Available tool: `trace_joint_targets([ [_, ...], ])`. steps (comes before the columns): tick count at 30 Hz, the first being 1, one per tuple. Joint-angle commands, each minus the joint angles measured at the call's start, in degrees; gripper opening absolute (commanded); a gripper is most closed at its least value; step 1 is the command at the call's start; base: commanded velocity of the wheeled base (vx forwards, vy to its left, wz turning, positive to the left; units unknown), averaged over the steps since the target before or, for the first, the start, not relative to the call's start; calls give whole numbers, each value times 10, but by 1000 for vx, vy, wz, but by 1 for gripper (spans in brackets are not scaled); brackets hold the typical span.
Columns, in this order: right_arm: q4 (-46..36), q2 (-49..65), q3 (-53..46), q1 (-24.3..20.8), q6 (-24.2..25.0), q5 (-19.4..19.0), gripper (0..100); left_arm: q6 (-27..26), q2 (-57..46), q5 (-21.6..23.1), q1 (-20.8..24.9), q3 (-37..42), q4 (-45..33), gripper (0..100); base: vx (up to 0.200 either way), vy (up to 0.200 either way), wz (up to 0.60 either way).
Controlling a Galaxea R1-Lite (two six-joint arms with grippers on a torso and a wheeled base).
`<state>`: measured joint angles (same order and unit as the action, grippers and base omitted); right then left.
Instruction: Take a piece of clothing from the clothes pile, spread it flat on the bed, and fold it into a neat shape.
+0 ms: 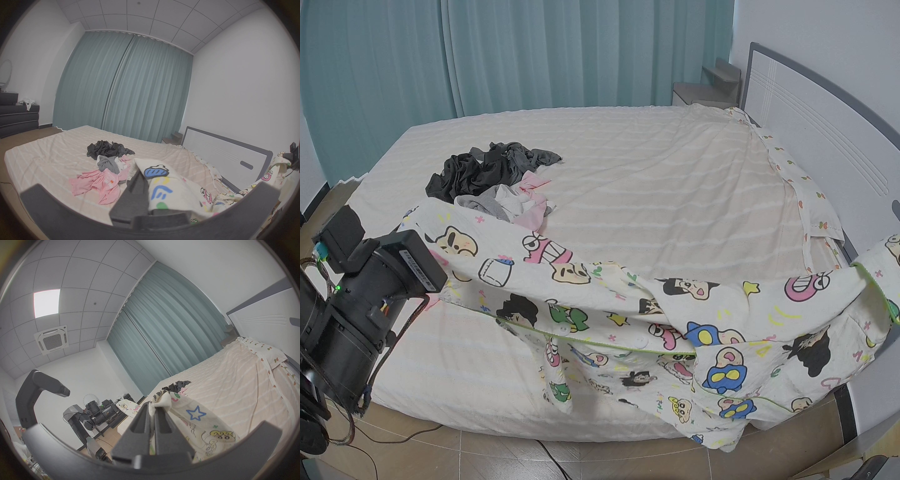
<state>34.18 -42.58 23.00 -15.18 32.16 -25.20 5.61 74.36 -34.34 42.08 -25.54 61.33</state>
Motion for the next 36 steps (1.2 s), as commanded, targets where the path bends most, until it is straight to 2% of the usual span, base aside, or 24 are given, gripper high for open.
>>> trace_joint_targets([
  [1,1,-25,-9,2,0,0,0,5,-19,0,0,18,-1,0,0,0,0],
  [9,5,-96,-24,23,-1,1,0,36,-15,-1,16,57,-3,0,0,0,0],
  [18,10,-180,-27,38,-1,1,0,94,78,-1,15,68,0,0,0,0,0],
  [27,175,-335,-38,98,7,2,0,114,170,-11,-2,1,1,0,0,0,0],
  [36,294,-442,-28,115,1,4,0,114,252,-6,-24,-80,1,0,200,0,0],
])
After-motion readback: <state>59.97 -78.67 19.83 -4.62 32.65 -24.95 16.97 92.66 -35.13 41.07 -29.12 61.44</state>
